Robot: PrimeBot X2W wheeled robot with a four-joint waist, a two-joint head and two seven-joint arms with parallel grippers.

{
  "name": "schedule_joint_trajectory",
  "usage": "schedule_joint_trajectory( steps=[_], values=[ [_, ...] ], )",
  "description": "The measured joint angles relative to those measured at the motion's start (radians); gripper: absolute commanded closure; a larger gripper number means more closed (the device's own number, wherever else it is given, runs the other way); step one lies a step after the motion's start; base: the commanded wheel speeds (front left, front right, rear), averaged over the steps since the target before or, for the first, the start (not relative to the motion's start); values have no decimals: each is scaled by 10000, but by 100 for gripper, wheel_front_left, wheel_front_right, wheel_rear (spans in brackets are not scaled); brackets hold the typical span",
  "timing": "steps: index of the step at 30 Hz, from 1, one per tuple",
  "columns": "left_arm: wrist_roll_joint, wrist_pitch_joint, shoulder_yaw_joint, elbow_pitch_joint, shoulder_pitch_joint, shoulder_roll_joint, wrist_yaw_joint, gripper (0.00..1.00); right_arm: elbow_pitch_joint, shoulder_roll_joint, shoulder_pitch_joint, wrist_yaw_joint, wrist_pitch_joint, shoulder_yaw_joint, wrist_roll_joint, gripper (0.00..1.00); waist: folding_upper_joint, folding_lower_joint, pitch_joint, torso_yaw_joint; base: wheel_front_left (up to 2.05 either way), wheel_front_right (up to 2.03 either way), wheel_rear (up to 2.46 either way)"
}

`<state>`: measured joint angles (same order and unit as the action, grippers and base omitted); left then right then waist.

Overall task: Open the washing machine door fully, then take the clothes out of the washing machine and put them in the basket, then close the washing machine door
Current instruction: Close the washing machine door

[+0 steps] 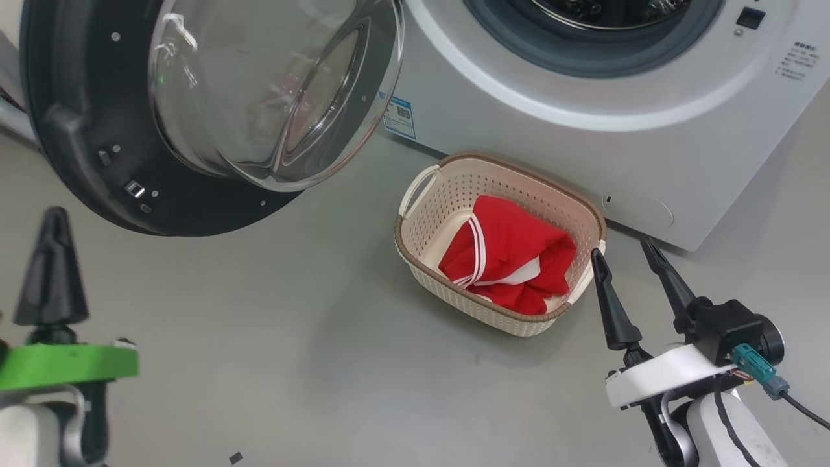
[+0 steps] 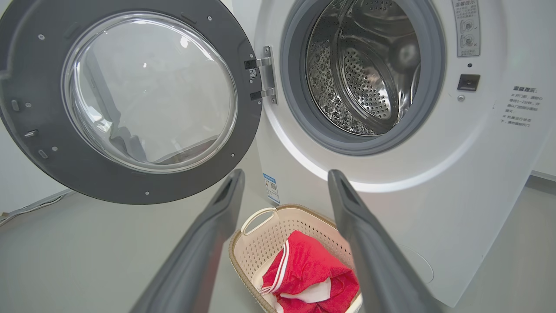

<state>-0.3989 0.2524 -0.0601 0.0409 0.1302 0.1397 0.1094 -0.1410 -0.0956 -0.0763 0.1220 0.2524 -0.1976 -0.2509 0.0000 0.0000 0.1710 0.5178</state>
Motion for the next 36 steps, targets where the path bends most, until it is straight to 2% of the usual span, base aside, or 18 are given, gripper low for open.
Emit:
schedule_joint_trajectory(
  steps=[5, 10, 19, 24, 32, 36],
  values=[
    [-153, 44, -882, -247, 687, 838, 0, 100, 115, -84, -192, 0, -27, -92, 92, 0, 0, 0, 413, -241, 0, 0, 0],
    [-897, -63, -2065, -167, 1655, 1513, -50, 100, 203, -324, -368, 0, -109, -140, 159, 0, 0, 0, 818, -548, 0, 0, 0],
    [-3733, -1501, -4362, 1693, 3361, 2224, -393, 100, 278, -349, -700, 0, -186, -476, 159, 0, 0, 0, 1333, -1233, 0, 0, 0],
    [-5250, -2518, -5396, 2957, 4403, 2382, -930, 100, 263, -393, -826, 0, -184, -608, 159, 0, -1, 0, 1562, -1599, 0, 0, 0],
    [-6692, -3593, -6531, 4888, 5473, 2464, -1941, 100, 94, -422, -830, 0, -184, -802, 150, 0, 0, 0, 1669, -2000, 0, 0, 0],
    [-7369, -4466, -6518, 5536, 5791, 2364, -2008, 100, 96, -408, -844, 0, -182, -771, 140, 0, 0, 1, 1660, -2080, 0, 0, 0]
  ],
)
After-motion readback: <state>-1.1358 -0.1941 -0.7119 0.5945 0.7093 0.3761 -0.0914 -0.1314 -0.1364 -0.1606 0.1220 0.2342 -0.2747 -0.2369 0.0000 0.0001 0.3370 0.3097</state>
